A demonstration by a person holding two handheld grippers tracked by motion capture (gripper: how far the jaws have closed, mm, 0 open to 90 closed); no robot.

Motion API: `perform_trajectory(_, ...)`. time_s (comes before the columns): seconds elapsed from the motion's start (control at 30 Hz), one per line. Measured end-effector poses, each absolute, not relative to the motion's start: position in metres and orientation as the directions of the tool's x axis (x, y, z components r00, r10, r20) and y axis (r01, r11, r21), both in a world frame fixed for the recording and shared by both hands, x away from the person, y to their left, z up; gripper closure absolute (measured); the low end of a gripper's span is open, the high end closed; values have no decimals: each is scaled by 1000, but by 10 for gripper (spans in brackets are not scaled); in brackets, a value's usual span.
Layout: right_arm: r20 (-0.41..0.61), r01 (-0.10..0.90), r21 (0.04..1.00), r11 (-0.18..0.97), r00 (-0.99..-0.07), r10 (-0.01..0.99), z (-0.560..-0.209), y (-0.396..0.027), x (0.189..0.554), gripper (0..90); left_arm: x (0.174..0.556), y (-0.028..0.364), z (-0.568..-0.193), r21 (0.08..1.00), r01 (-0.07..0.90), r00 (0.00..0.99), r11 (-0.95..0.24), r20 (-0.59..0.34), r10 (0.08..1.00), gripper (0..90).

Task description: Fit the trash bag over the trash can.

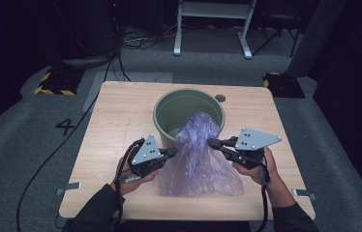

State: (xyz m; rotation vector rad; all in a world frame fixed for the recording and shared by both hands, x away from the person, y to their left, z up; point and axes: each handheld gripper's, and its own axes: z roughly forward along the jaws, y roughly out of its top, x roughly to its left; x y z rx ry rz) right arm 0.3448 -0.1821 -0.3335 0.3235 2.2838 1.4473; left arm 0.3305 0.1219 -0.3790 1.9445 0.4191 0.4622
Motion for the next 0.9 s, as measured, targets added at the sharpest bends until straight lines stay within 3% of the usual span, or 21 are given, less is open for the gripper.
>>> perform_trajectory(0.03,-214,-20,904,427,-886,410,-332,-182,346,887,331,122,-377,913,81,865,-399,134,484,899)
perform_trajectory(0.1,-190,-4,915,403,-887,422,-330,-181,347,598,330,122,-375,914,76,865,-399,139,483,898)
perform_trajectory(0.17,-159,18,919,393,-897,413,-327,-180,346,426,331,122,-374,911,74,864,-406,145,482,899)
perform_trajectory(0.27,-146,3,931,365,-914,379,-326,-180,340,287,333,122,-374,910,77,861,-408,145,488,899)
perform_trajectory(0.4,-157,-28,930,367,-932,327,-324,-175,332,251,336,123,-374,914,90,855,-397,134,501,899)
perform_trajectory(0.47,-177,-30,919,393,-923,342,-325,-169,331,288,337,123,-374,914,90,855,-396,132,501,899)
perform_trajectory(0.53,-201,-22,904,427,-903,379,-328,-162,334,468,337,122,-374,912,88,856,-402,137,498,899)
perform_trajectory(0.63,-223,-1,880,475,-884,411,-331,-156,341,670,337,122,-373,912,85,856,-401,139,498,899)
perform_trajectory(0.7,-226,-4,880,475,-883,412,-332,-155,342,711,337,123,-373,913,86,857,-398,135,496,899)
perform_trajectory(0.73,-229,-9,884,467,-880,417,-331,-155,344,817,336,125,-373,917,87,860,-390,129,495,898)
perform_trajectory(0.8,-226,-16,892,452,-881,415,-330,-156,345,890,334,128,-372,920,85,859,-383,126,496,898)
perform_trajectory(0.9,-227,-20,896,444,-879,419,-328,-156,346,900,333,130,-372,924,87,860,-372,119,496,897)
